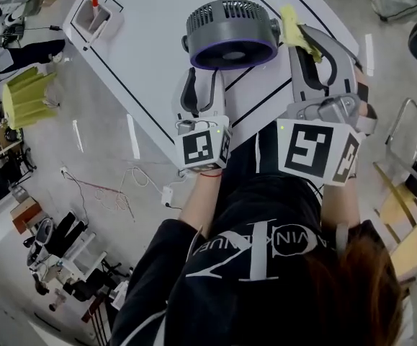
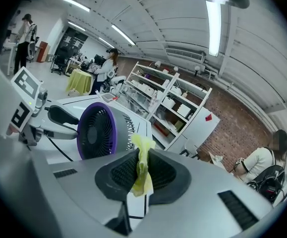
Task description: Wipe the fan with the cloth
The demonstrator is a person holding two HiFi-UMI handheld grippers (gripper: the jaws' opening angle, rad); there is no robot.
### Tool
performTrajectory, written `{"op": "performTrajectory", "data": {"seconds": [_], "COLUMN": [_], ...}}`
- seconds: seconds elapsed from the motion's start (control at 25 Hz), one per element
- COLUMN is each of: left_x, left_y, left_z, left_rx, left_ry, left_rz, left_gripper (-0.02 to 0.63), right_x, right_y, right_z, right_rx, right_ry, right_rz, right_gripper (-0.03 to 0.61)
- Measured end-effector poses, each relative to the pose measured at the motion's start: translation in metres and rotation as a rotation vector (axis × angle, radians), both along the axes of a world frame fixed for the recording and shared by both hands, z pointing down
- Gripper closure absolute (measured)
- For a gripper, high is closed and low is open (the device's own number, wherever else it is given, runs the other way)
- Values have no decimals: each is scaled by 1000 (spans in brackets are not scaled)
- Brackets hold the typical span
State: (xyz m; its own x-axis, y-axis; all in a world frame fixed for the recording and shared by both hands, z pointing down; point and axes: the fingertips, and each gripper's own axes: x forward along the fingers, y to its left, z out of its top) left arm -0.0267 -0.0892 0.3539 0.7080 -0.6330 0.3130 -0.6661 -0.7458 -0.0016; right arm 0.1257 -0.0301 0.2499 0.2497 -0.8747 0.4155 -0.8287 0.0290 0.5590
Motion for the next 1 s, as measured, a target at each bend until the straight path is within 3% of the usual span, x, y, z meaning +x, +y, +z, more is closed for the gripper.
{"op": "performTrajectory", "data": {"seconds": [0.12, 0.32, 0.48, 0.76, 1.0], "left_x": [4, 13, 16, 19, 5], "left_y": [4, 4, 0, -3, -20], "left_z": [-1, -6, 1, 3, 1], "left_rx": [-6, -47, -116, -213, -247], "left_ry": [18, 124, 141, 232, 252], "left_rz": [33, 64, 33, 29, 17], "left_gripper": [457, 463, 454, 500, 523], "right_x": [-8, -16, -22, -25, -31], "right_y": [4, 7, 7, 5, 2], "right_z": [-1, 2, 0, 3, 1], "right_rx": [-16, -42, -55, -80, -79], "right_ry": [12, 25, 34, 55, 51], "right_rz": [-27, -57, -72, -69, -64], "right_gripper": [541, 541, 541, 541, 541]}}
